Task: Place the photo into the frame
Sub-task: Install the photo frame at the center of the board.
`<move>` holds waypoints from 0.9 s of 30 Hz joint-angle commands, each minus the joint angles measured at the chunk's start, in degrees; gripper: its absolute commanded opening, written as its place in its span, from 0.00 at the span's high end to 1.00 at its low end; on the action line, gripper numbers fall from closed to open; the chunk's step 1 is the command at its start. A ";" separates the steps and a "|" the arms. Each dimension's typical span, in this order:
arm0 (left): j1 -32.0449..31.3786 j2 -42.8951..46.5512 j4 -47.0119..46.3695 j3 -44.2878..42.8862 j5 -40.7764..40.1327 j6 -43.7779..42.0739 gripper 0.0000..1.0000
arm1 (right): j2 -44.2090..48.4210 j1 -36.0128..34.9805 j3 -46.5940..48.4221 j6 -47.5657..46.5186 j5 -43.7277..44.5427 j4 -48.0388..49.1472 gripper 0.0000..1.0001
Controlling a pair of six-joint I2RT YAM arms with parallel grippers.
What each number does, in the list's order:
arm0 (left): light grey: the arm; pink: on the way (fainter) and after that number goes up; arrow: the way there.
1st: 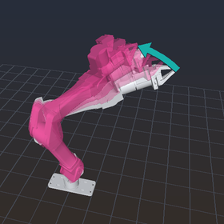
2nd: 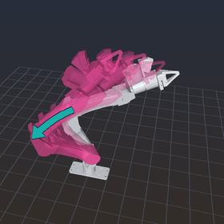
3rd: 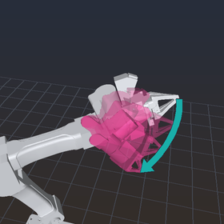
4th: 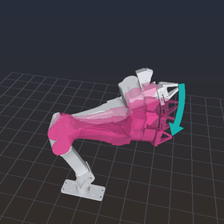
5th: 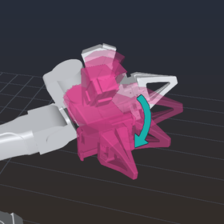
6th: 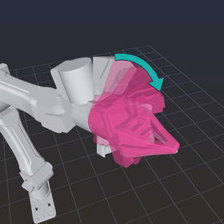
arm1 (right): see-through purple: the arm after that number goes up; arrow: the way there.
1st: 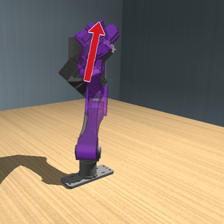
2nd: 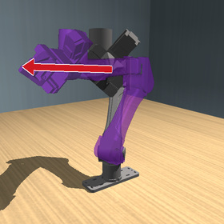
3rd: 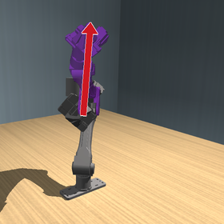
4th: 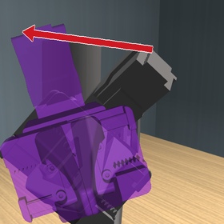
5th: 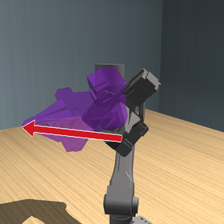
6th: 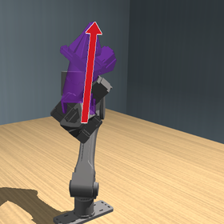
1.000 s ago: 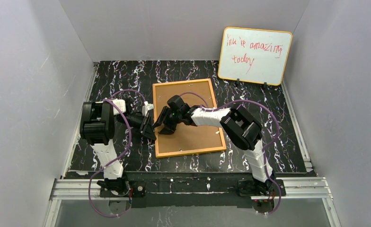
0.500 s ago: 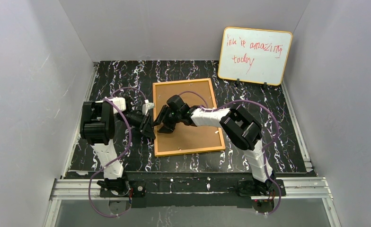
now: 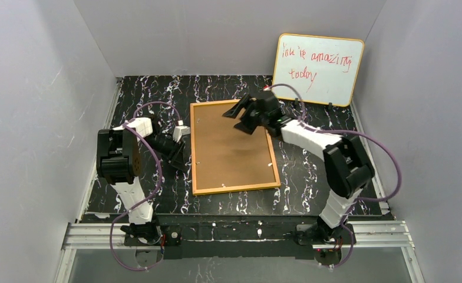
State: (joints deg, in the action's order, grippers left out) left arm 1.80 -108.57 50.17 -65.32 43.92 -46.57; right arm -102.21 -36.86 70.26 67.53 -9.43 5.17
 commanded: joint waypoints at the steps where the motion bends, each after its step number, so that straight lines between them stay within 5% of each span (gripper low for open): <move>1: -0.32 2.56 -1.82 -0.16 -3.03 1.20 0.66 | 4.51 6.57 -4.20 -7.70 4.49 -2.20 0.17; 9: 0.42 -7.36 -7.17 -16.04 1.08 15.49 0.51 | 0.71 12.41 2.60 -15.09 6.43 -5.67 0.14; 14: 0.54 -16.55 -7.08 -27.07 3.62 22.59 0.51 | -5.99 11.00 8.52 -14.09 1.54 -4.34 0.17; 27: 0.44 -24.76 -5.98 -32.94 5.39 21.73 0.74 | -29.37 3.73 33.46 -9.94 -4.37 -4.89 0.29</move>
State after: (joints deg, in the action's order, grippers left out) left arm 2.37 -130.74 42.37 -98.15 50.11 -23.35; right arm -126.63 -30.96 95.02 56.23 -11.53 0.08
